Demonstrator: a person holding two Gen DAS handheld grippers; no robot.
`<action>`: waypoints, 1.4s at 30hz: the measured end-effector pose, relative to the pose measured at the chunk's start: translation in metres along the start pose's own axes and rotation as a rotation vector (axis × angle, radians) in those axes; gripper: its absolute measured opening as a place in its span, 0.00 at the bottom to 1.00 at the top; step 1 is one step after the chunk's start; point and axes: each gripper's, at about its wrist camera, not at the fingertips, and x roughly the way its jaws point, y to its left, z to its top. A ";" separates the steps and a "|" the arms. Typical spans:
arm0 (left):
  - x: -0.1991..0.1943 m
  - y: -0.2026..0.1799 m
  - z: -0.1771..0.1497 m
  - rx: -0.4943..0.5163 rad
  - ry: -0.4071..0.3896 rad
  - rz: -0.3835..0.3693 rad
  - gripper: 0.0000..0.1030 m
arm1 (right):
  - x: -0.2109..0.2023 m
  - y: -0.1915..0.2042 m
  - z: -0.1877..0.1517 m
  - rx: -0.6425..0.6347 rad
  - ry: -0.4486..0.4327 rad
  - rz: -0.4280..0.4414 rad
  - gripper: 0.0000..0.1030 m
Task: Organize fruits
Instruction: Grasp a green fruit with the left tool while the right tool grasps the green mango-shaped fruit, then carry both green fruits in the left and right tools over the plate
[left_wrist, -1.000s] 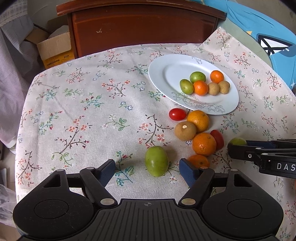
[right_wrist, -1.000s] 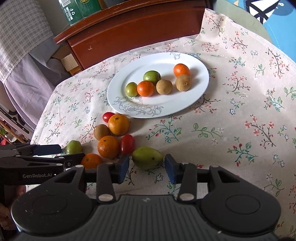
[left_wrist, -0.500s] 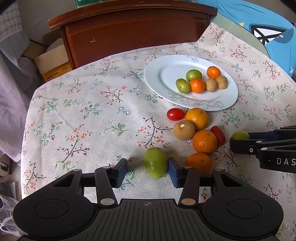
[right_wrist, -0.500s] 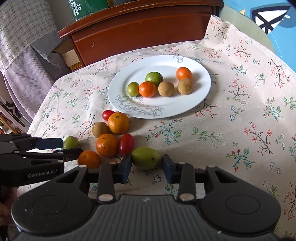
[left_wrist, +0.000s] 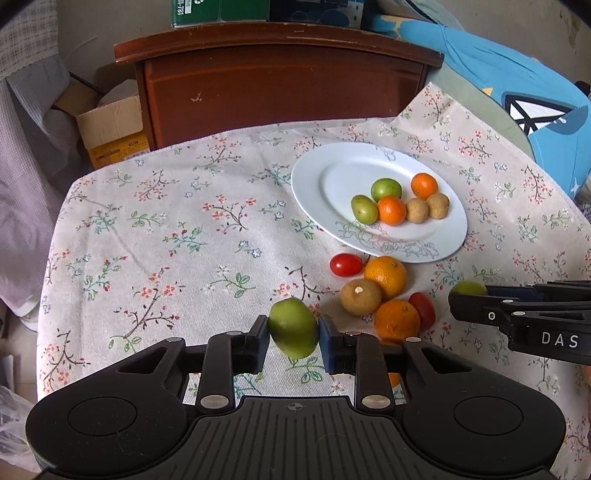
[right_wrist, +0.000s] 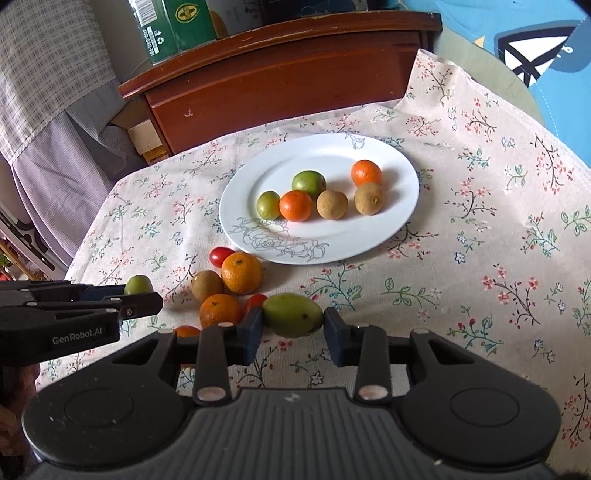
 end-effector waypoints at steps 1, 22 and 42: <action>-0.002 0.001 0.002 -0.005 -0.010 -0.002 0.25 | -0.001 0.000 0.002 0.004 -0.009 0.003 0.35; -0.003 -0.008 0.049 -0.037 -0.113 -0.092 0.25 | -0.011 -0.014 0.044 0.069 -0.122 0.049 0.35; 0.047 -0.014 0.089 -0.015 -0.115 -0.087 0.25 | 0.032 -0.030 0.086 0.037 -0.145 0.000 0.35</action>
